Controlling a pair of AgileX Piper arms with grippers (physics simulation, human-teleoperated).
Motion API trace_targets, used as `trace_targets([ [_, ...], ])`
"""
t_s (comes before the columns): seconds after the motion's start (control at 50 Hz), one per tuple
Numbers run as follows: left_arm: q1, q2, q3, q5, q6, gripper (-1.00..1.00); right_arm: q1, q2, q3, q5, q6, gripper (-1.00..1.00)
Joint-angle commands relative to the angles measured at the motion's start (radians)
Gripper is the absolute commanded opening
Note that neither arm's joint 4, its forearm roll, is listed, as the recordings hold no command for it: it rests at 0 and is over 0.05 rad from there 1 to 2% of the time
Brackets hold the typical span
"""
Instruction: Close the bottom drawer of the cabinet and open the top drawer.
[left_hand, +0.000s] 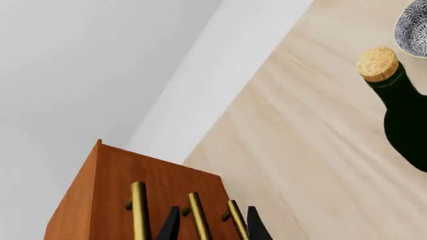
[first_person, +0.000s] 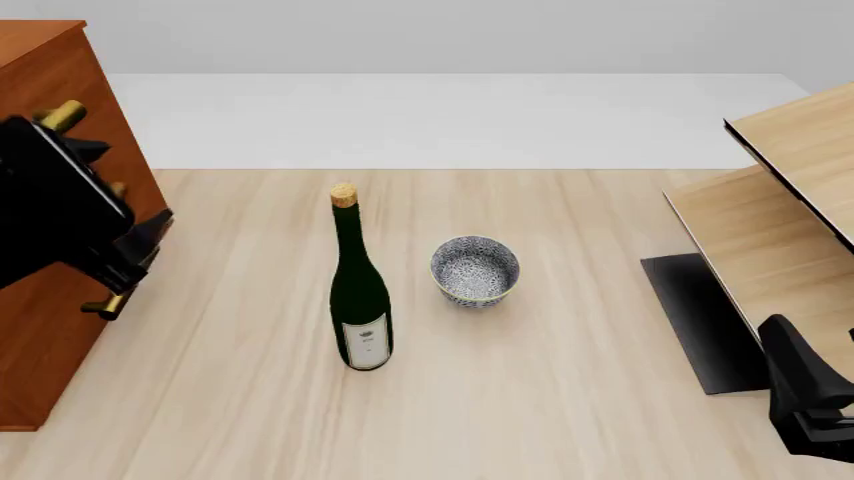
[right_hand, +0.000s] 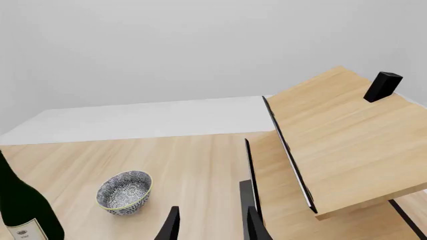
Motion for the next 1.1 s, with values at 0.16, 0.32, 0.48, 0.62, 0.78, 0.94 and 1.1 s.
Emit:
trace_targets([
  [0.16, 0.039, -0.017, 0.035, -0.041, 0.187, 1.0, 0.002, -0.003, 0.0, 0.003, 0.001, 1.0],
  [0.32, 0.056, -0.04, 0.075, -0.102, 0.27, 1.0, 0.0, -0.002, -0.001, 0.003, 0.002, 1.0],
  [0.48, 0.053, -0.045, 0.061, -0.114, 0.299, 1.0, 0.002, -0.005, 0.0, 0.006, 0.002, 1.0],
  [0.62, 0.077, -0.046, 0.079, -0.148, 0.362, 1.0, 0.003, -0.009, -0.001, 0.011, 0.001, 1.0],
  [0.78, 0.105, -0.05, 0.082, -0.17, 0.407, 1.0, 0.003, -0.008, 0.0, 0.01, -0.001, 1.0],
  [0.94, 0.116, -0.047, 0.096, -0.211, 0.467, 1.0, 0.003, -0.004, 0.0, 0.005, 0.002, 1.0],
  [1.1, 0.131, -0.05, 0.095, -0.215, 0.49, 1.0, 0.002, 0.008, 0.001, -0.007, 0.002, 1.0],
])
